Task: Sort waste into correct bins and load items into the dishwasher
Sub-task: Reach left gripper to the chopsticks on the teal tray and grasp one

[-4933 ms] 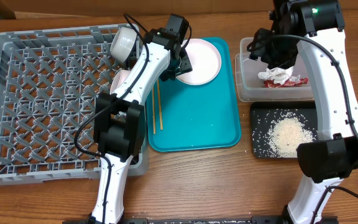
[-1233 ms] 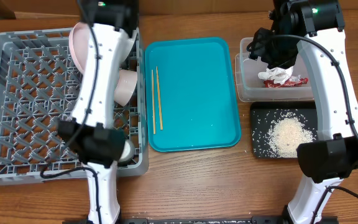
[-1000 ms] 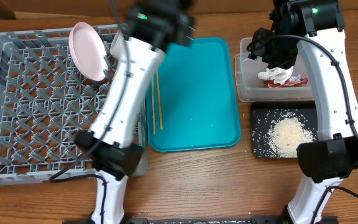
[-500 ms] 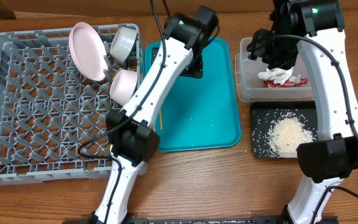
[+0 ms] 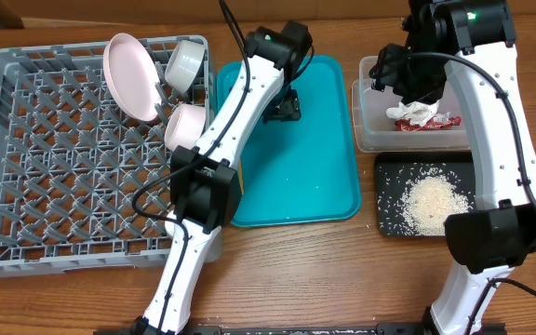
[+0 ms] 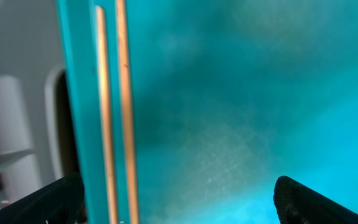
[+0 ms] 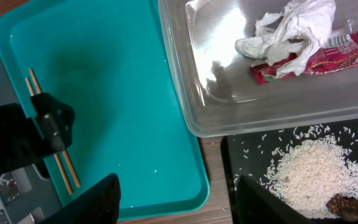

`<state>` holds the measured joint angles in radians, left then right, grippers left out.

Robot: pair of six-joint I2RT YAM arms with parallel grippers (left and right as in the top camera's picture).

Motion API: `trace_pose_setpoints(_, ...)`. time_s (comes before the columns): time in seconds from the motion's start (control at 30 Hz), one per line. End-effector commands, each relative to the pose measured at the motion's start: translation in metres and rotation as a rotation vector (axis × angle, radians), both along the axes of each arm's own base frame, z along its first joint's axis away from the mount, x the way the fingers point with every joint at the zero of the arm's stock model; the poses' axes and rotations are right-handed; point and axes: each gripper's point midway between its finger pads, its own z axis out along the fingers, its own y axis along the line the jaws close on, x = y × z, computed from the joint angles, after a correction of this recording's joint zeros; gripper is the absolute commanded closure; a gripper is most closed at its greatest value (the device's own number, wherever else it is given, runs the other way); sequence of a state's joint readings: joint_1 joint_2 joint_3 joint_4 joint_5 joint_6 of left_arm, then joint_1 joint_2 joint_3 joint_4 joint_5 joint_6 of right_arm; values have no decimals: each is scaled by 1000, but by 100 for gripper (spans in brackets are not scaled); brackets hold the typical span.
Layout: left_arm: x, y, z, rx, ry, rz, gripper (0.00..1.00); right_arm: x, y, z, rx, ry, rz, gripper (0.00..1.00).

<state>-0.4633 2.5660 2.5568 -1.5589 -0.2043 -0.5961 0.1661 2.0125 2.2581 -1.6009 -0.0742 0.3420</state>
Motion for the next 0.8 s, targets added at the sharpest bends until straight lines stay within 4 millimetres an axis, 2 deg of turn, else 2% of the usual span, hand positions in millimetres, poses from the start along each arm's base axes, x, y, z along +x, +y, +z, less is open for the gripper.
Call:
trace_pose_setpoints(0.0, -6, -4, -27, -45, 75, 50, 2, 0, 2, 8, -1, -23, 15, 39)
trace_pose_setpoints(0.17, -9, 4, -45, -51, 138, 50, 7, -1, 2, 8, -6, -24, 33, 39)
trace_pose_setpoints(0.53, -3, 14, -49, -100, 158, 52, 0, 0, 2, 8, -5, -25, 32, 38)
trace_pose_setpoints(0.77, 4, 20, -53, -112, 148, 30, 0, 0, 2, 8, -5, -28, 32, 38)
